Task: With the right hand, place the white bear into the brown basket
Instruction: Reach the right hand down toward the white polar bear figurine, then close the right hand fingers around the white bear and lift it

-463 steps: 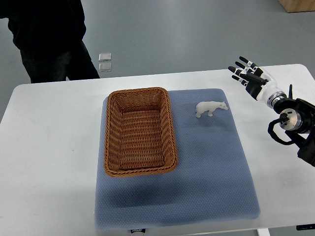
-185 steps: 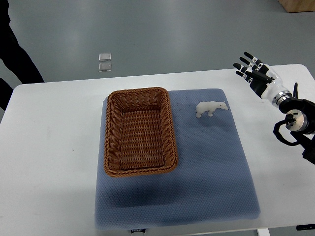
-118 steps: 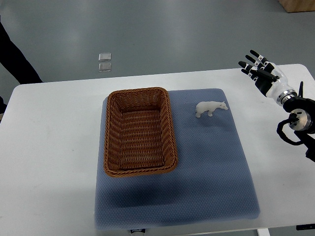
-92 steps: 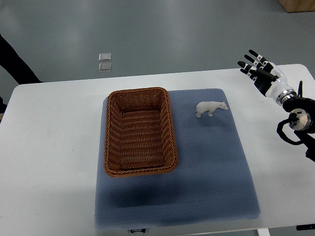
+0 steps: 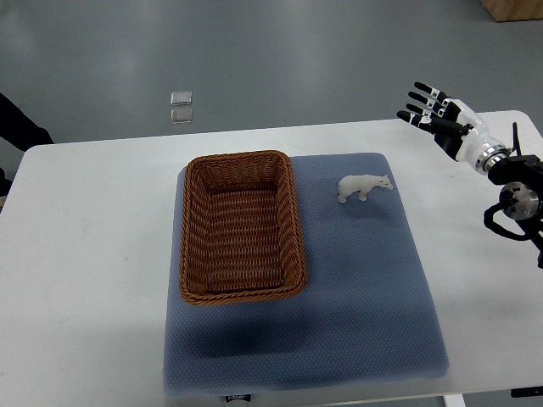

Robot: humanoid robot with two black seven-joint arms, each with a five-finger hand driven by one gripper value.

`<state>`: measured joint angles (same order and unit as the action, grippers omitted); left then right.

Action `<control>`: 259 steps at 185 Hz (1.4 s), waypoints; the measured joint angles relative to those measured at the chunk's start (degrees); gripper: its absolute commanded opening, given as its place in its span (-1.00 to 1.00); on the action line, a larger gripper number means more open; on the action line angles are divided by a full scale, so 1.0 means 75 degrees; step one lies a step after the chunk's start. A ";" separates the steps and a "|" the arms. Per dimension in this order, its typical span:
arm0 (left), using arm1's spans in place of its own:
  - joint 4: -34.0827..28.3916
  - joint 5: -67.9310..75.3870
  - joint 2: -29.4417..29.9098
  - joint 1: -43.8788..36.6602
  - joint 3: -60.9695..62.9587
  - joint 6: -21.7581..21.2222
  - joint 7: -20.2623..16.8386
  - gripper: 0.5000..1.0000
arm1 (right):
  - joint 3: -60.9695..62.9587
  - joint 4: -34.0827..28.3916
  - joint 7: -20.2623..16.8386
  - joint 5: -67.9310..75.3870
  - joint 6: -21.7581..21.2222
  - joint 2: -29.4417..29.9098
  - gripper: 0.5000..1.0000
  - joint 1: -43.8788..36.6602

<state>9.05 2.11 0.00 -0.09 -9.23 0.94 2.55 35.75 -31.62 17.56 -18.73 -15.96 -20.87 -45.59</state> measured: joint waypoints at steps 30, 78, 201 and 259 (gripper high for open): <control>0.0000 0.0000 0.0000 0.0000 0.0000 0.0000 0.0000 1.00 | -0.0076 -0.0364 0.0062 -0.1996 0.0014 -0.0186 0.69 -0.0195; 0.0000 0.0000 0.0000 0.0001 0.0000 -0.0005 0.0000 1.00 | -0.0125 -0.1278 0.0142 -0.5214 0.0050 -0.0305 0.69 -0.0266; 0.0000 0.0000 0.0000 0.0000 0.0000 0.0000 0.0000 1.00 | -0.1576 -0.1821 0.0072 -0.8463 0.0899 -0.0457 0.63 -0.0540; 0.0000 0.0000 0.0000 0.0000 0.0000 0.0000 0.0000 1.00 | -0.2164 -0.1820 -0.0050 -0.8472 0.1345 -0.0378 0.52 -0.0646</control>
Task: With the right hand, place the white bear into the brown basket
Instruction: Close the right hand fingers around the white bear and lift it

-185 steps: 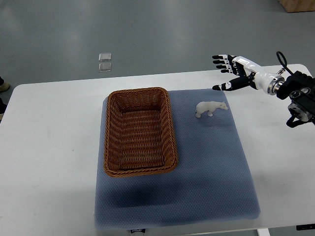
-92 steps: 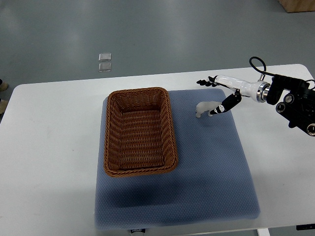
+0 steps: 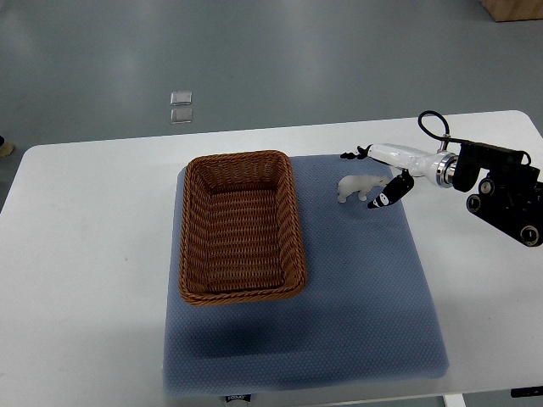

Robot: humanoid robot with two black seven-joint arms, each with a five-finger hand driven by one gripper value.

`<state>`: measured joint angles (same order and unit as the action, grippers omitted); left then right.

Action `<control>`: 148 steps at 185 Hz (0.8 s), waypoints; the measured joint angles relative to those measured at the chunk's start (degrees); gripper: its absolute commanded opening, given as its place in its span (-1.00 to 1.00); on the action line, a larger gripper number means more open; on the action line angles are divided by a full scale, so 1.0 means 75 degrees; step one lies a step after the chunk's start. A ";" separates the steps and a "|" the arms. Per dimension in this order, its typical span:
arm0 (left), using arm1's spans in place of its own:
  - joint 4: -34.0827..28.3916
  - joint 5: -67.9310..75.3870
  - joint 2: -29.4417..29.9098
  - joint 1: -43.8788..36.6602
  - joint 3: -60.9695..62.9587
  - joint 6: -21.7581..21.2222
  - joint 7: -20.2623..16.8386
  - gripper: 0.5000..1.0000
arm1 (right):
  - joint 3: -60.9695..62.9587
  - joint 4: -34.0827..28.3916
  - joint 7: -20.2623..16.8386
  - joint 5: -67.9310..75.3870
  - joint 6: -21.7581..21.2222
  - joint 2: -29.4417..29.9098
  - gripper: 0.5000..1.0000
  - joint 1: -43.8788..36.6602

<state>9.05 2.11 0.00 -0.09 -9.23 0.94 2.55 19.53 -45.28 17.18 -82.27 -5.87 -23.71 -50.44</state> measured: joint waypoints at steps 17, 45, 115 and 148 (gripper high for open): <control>0.0000 0.0000 0.0000 0.0000 0.0000 0.0000 0.0000 1.00 | -0.0023 0.0001 -0.0021 -0.0004 0.0016 0.0021 0.42 0.0000; 0.0000 0.0000 0.0000 0.0000 0.0000 0.0000 0.0000 1.00 | -0.0175 0.0002 -0.0094 -0.0048 0.0115 0.0032 0.20 -0.0001; 0.0000 0.0000 0.0000 0.0000 0.0000 0.0000 0.0000 1.00 | -0.0343 0.0002 -0.0275 -0.0170 0.0276 0.0081 -0.14 -0.0005; 0.0000 0.0000 0.0000 0.0000 0.0000 0.0000 0.0000 1.00 | -0.0494 0.0008 -0.0392 -0.0223 0.0334 0.0141 -0.63 -0.0005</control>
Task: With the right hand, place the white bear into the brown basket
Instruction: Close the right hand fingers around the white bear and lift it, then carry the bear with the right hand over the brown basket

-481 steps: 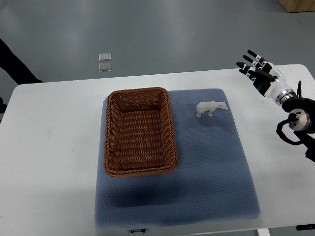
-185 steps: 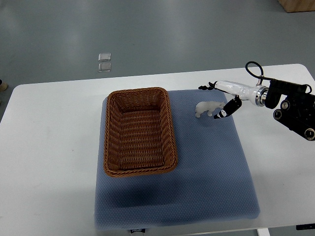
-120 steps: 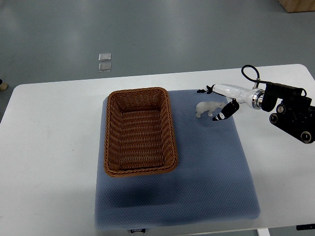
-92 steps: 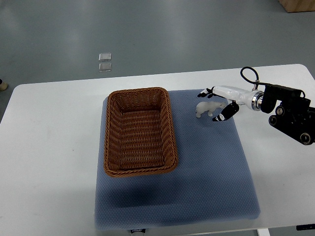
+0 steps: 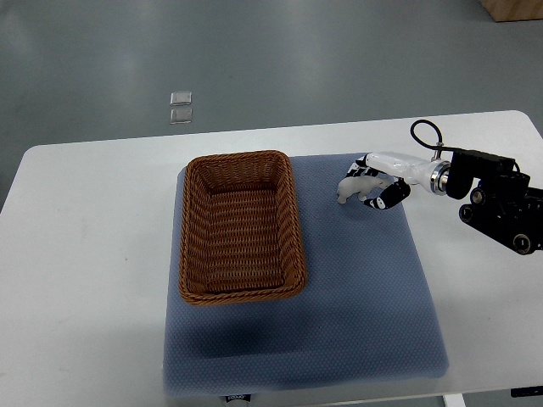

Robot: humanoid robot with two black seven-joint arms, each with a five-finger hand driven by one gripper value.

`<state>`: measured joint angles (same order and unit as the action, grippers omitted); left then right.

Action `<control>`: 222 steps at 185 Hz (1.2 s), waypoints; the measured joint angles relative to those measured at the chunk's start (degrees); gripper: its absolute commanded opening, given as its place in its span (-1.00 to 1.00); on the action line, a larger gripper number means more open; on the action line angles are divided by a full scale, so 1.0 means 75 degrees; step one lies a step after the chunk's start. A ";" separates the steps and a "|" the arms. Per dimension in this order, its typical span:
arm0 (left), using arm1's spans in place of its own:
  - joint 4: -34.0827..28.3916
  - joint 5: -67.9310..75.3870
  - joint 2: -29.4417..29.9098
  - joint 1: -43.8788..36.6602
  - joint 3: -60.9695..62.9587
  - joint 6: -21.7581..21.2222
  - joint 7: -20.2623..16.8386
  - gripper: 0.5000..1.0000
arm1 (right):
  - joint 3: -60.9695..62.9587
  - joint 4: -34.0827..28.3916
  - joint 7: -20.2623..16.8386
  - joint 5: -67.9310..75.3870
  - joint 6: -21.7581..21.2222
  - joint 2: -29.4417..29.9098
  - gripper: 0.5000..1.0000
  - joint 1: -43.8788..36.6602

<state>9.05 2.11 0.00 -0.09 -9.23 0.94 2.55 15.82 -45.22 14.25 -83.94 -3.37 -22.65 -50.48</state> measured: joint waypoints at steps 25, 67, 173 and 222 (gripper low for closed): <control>0.0000 0.0000 0.0000 0.0000 0.0000 -0.0001 0.0000 1.00 | -0.0059 0.0005 -0.0119 -0.0010 0.0007 0.0008 -1.00 -0.0007; 0.0000 0.0000 0.0000 0.0000 0.0000 -0.0003 0.0000 1.00 | -0.0071 0.0020 -0.0242 -0.0011 0.0024 0.0044 -1.00 -0.0117; 0.0000 0.0000 0.0000 0.0000 0.0000 -0.0003 0.0000 1.00 | -0.0072 -0.0884 -0.0212 0.0016 -0.0467 0.0078 -1.00 -0.1714; 0.0000 0.0000 0.0000 0.0000 0.0000 -0.0003 0.0000 1.00 | -0.0737 -0.1086 -0.0221 -0.0050 -0.0633 0.0957 -1.00 -0.2384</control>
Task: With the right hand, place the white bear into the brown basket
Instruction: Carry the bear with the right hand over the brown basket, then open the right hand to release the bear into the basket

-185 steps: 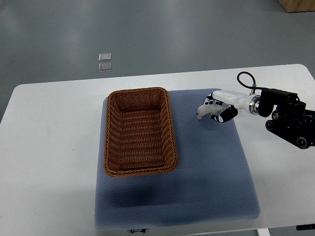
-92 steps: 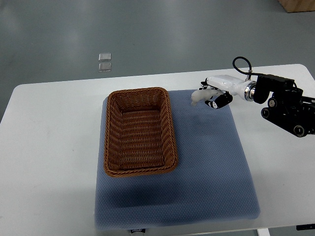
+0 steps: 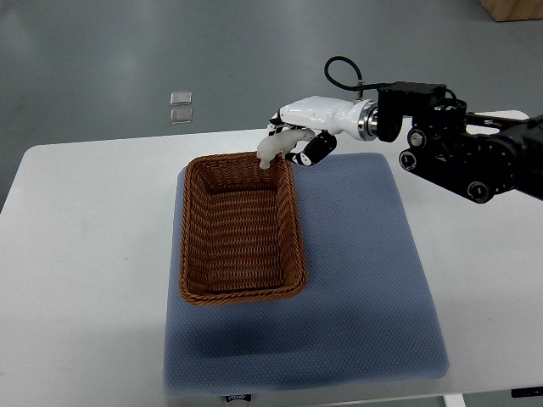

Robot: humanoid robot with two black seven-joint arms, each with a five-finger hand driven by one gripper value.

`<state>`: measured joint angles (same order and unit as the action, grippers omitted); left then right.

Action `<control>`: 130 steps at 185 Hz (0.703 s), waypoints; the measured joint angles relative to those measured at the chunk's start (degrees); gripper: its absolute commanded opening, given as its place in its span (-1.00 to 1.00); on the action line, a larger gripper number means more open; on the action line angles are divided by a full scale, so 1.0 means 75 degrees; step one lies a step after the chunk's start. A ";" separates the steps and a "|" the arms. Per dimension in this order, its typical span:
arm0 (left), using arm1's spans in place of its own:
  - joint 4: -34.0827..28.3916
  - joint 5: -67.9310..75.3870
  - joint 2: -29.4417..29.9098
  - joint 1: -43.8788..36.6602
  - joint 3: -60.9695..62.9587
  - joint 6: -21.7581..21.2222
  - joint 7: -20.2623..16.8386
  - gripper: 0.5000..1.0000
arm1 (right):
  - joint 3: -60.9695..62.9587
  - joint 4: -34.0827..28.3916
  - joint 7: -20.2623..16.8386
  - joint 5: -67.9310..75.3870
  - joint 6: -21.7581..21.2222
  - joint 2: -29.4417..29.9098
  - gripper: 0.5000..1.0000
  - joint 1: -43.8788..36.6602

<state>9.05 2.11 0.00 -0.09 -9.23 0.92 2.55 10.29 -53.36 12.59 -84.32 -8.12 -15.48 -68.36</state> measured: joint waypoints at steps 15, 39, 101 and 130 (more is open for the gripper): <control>0.0000 0.0000 0.0000 0.0000 0.0000 0.0001 0.0000 1.00 | -0.0154 0.0005 -0.0001 -0.0040 -0.0004 0.0226 -1.00 -0.0037; 0.0000 0.0000 0.0000 0.0002 0.0000 0.0004 0.0000 1.00 | -0.0379 0.0051 -0.0002 -0.0076 -0.0006 0.0587 -0.56 -0.0045; 0.0000 0.0000 0.0000 0.0002 0.0000 0.0000 0.0000 1.00 | -0.0467 0.0241 -0.0004 -0.0104 0.0146 0.0728 0.45 -0.0004; 0.0000 0.0000 0.0000 -0.0001 0.0000 0.0000 0.0000 1.00 | -0.0390 0.0247 -0.0003 -0.0086 0.0158 0.0622 0.50 0.0013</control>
<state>9.05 2.11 0.00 -0.09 -9.23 0.92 2.55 7.37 -51.51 12.56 -84.97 -6.93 -10.81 -68.26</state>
